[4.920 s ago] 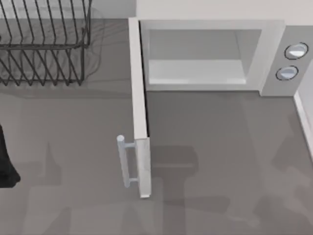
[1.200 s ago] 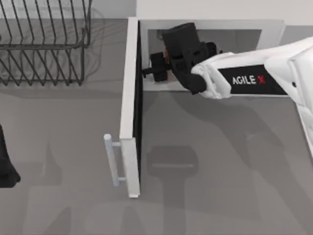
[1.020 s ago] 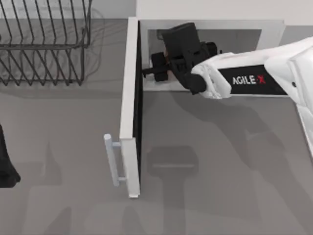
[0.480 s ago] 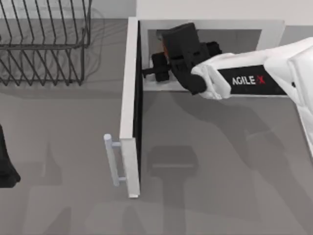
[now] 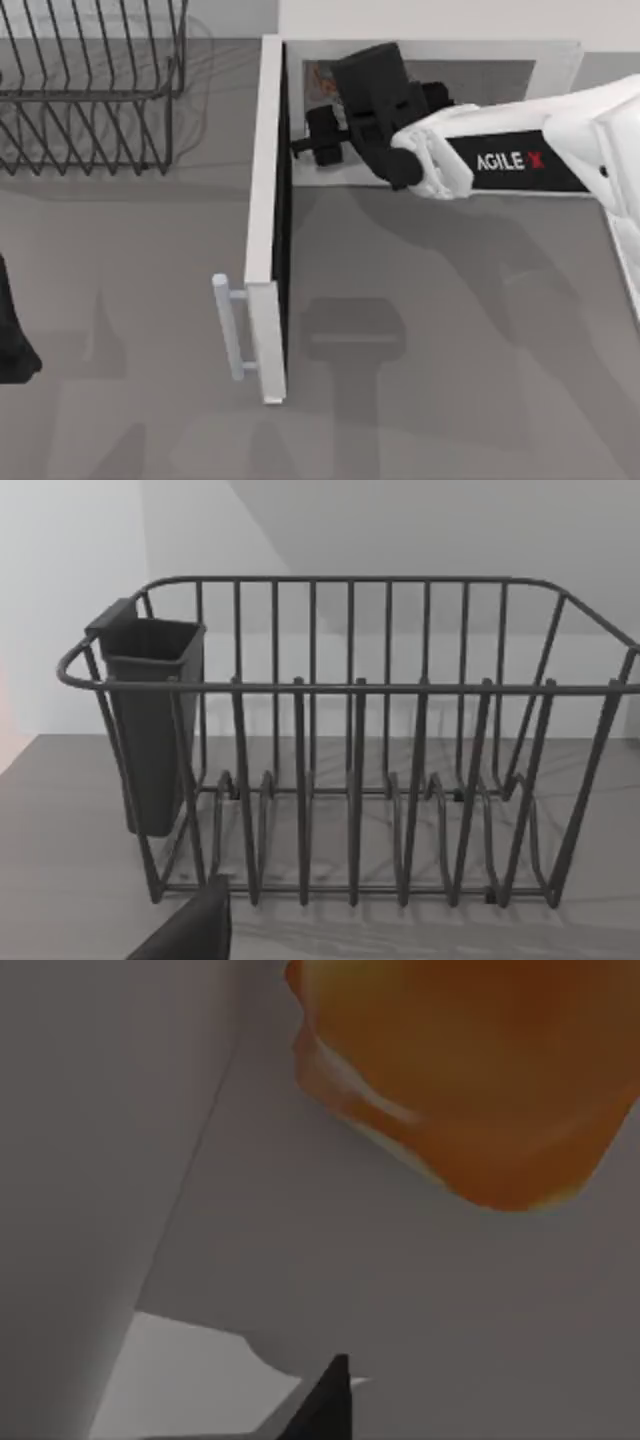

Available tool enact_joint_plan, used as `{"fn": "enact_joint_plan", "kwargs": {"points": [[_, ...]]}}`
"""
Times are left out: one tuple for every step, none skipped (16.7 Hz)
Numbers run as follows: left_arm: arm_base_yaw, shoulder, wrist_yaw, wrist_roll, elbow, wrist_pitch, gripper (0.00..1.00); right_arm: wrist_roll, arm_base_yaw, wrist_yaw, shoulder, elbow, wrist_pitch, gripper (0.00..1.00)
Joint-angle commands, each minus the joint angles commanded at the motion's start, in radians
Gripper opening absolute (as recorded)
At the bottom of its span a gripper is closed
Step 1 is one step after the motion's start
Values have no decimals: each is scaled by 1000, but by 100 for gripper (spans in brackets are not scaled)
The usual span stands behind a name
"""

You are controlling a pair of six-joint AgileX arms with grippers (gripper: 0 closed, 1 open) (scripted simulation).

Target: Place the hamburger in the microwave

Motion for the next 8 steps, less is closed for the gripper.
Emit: {"fn": "enact_joint_plan", "kwargs": {"points": [[0, 0, 0, 0, 0, 0, 100, 6, 8, 3, -15, -3, 9, 100], [0, 0, 0, 0, 0, 0, 100, 14, 19, 6, -31, -14, 19, 100], [0, 0, 0, 0, 0, 0, 100, 24, 32, 11, -49, -32, 30, 100], [0, 0, 0, 0, 0, 0, 100, 36, 46, 16, -67, -57, 40, 100], [0, 0, 0, 0, 0, 0, 100, 49, 62, 23, -86, -88, 49, 100], [0, 0, 0, 0, 0, 0, 100, 63, 78, 30, -105, -123, 58, 100], [0, 0, 0, 0, 0, 0, 100, 79, 95, 37, -125, -162, 66, 100], [0, 0, 0, 0, 0, 0, 100, 94, 112, 45, -146, -204, 73, 100]]}}
